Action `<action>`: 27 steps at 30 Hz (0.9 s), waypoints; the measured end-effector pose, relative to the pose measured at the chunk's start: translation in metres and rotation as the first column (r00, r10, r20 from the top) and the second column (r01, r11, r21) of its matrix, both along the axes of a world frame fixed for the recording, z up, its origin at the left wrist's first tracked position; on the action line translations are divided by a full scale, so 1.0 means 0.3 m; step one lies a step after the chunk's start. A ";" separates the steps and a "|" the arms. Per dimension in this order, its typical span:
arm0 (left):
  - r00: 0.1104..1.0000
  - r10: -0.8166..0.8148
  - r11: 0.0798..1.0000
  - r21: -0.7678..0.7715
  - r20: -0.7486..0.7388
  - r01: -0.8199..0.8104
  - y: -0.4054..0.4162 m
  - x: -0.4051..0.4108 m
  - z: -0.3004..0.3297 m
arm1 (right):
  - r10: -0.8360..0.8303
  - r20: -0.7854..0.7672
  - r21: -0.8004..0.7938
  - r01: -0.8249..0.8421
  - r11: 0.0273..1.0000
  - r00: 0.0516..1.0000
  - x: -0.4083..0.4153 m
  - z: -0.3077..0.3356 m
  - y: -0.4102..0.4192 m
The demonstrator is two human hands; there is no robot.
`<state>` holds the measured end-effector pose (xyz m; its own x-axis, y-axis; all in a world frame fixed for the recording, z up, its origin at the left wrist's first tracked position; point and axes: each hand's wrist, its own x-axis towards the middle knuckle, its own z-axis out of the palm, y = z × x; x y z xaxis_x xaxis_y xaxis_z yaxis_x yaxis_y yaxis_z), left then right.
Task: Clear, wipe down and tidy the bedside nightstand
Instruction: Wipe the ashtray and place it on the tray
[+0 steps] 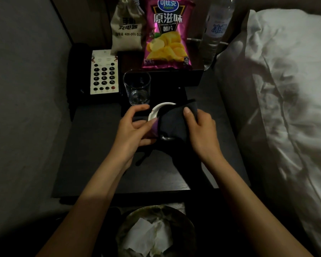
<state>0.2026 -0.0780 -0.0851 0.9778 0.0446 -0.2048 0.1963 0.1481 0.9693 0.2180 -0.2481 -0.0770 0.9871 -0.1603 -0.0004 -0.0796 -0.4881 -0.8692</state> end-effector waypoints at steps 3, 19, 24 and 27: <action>0.998 0.051 0.998 -0.029 0.021 -0.051 -0.010 0.008 -0.008 | -0.162 0.005 0.084 0.161 0.983 0.987 0.016 0.023 -0.039; 0.994 0.102 0.991 -0.083 -0.039 -0.105 -0.073 0.118 -0.049 | 0.079 -0.319 0.625 0.147 0.767 0.945 0.005 0.056 -0.023; 0.997 0.040 0.997 -0.061 -0.062 -0.044 -0.064 0.133 -0.053 | 0.046 -0.362 0.646 0.215 0.733 0.931 0.026 0.048 -0.012; 0.998 0.013 1.000 -0.018 -0.063 -0.014 -0.056 0.134 -0.050 | 0.051 -0.357 0.678 0.221 0.701 0.933 0.028 0.040 -0.009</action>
<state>0.2428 -0.0948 -0.1000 0.9622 0.0539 -0.2670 0.2548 0.1685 0.9522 0.2264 -0.2508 -0.0649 0.8850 -0.0619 -0.4615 -0.4300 0.2716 -0.8610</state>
